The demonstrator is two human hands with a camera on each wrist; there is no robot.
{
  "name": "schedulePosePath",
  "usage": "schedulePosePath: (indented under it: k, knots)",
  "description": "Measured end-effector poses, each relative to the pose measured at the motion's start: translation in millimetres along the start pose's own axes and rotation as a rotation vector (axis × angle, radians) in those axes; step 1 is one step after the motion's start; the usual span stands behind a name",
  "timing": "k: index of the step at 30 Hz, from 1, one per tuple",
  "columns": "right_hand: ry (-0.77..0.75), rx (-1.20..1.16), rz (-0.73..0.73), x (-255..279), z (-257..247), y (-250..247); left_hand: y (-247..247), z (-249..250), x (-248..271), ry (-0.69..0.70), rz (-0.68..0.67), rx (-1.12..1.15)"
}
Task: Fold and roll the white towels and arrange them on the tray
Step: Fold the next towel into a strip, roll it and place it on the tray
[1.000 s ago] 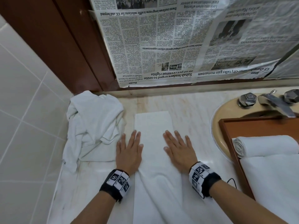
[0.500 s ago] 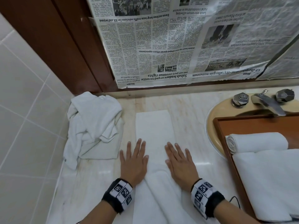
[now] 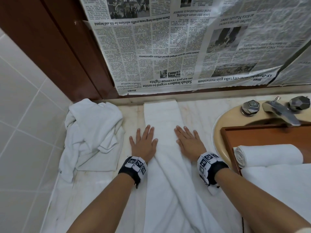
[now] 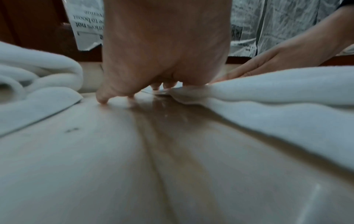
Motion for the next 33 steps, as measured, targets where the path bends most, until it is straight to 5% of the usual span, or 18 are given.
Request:
schedulePosePath:
  k: [7,20,33]
  knots:
    - [0.006,-0.367,0.342,76.7,-37.0,-20.3,-4.9,-4.4,64.8,0.195,0.097,0.293]
    - [0.173,-0.207,0.011,139.0,-89.3,30.0,6.0,-13.9,80.0,0.186,0.073,0.312]
    - [0.36,-0.204,0.012,165.5,-123.5,45.0,-2.5,-45.3,90.8,0.218,0.074,0.516]
Point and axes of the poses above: each hand's wrist, its own x-axis away from the middle knuckle, its own y-axis out of the palm, z = x × y, the point moved 10 cm from there along -x, towards the middle knuckle, and after that the axes turned 14 degrees about -y, right-handed, at the moved point
